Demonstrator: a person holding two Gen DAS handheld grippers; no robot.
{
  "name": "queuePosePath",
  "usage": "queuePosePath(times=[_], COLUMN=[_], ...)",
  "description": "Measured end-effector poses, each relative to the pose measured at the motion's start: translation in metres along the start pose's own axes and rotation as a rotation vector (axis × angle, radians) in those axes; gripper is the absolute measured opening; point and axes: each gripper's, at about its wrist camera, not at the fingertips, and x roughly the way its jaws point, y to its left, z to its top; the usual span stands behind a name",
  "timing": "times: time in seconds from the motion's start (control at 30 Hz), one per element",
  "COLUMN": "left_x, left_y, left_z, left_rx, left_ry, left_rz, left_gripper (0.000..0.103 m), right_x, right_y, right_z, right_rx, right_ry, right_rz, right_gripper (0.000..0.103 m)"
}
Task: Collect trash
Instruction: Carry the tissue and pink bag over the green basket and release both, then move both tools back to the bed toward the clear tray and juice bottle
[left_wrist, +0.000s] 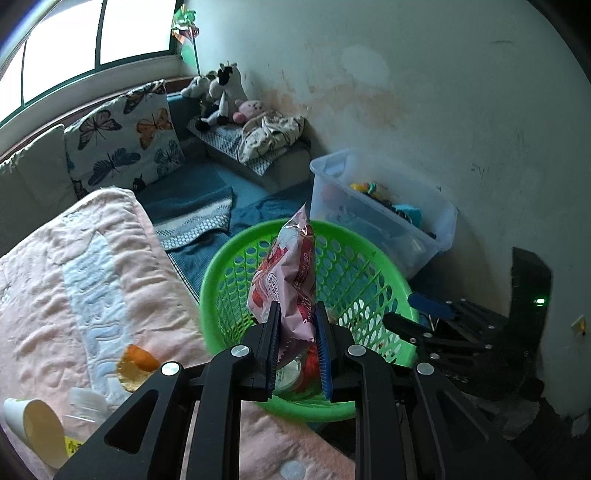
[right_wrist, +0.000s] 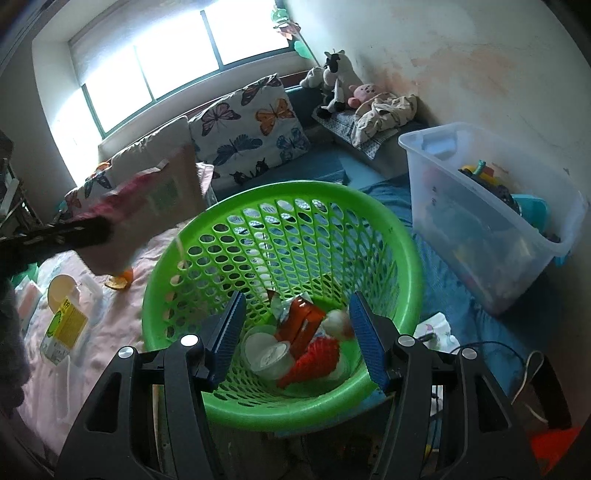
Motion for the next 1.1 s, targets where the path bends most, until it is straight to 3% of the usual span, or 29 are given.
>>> queuePosePath(times=[0.23,0.3,0.37,0.6,1.1], left_x=[0.016,0.017,0.017,0.008,-0.057], left_y=[-0.004,-0.003,-0.003,0.004,0.042], left_z=[-0.004,-0.006,-0.007,-0.015,-0.049], left_rx=[0.006,0.000,0.001,-0.014,-0.092], left_ry=[0.023,0.021,0.012,0.009,-0.053], left_rz=[0.005,0.004,0.010,0.014,0.092], left_gripper=[0.021,0.037,0.043,0.045,0.047], right_x=[-0.003,-0.002,-0.002,-0.008,-0.034], right_y=[-0.001,-0.001,0.000,0.007,0.056], right_z=[-0.005,-0.007,-0.008,-0.009,-0.024], right_rx=[0.010,0.011,0.010,0.006,-0.052], right_ry=[0.002,0.007,0.009,0.005,-0.005], right_rz=[0.016,0.019,0.021,0.034,0.119], right_gripper=[0.059,0.059,0.059,0.059,0.066])
